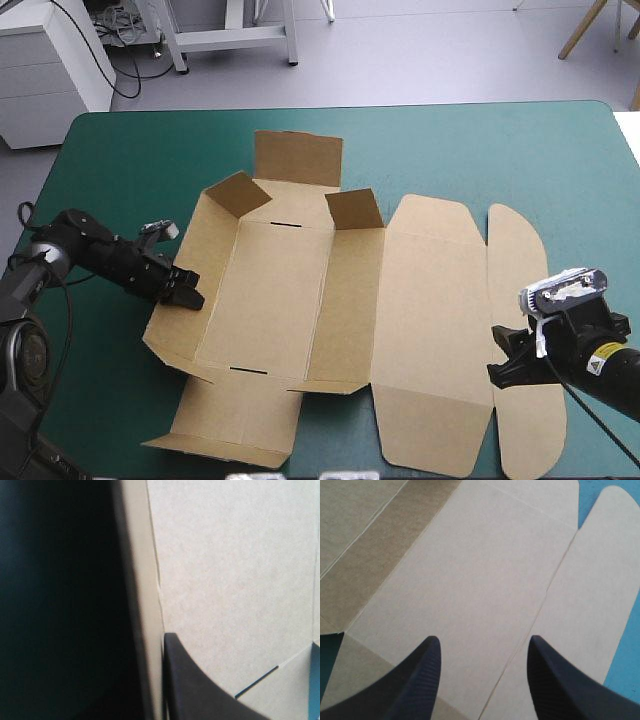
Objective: Fold the box
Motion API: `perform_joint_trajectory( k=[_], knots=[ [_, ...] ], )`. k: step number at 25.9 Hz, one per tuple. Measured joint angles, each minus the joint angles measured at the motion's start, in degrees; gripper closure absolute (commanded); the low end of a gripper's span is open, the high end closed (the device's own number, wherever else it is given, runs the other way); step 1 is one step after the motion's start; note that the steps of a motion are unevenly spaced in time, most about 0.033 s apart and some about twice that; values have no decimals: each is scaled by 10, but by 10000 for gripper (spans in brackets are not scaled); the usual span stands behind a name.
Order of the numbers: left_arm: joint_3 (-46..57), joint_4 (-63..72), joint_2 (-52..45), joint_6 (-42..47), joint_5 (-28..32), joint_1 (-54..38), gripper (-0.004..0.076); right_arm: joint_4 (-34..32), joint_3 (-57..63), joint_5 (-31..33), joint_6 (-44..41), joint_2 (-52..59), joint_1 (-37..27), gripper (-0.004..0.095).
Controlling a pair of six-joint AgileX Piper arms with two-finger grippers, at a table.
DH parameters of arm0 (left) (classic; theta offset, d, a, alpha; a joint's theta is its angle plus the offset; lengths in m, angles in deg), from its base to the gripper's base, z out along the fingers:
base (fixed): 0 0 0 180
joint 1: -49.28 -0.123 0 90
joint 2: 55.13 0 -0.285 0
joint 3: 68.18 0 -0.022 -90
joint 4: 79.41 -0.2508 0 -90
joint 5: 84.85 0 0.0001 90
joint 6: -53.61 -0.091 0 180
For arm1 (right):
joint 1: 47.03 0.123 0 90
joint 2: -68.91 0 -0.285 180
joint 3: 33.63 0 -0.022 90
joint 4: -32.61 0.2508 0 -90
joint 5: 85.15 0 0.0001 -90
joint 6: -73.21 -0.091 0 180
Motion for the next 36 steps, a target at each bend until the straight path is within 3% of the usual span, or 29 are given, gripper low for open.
perform_joint_trajectory(
  k=[8,15,26,36],
  knots=[
    [-228,-161,10,-13,-14,154,734,0,0,0,-1,0,0,427],
    [-321,-284,28,-83,-17,233,734,0,0,0,-8,0,0,427],
    [-335,-445,39,-122,193,337,734,0,0,0,-12,0,0,427],
    [-335,-511,52,-146,246,360,734,0,0,0,-16,0,0,427]
  ],
)
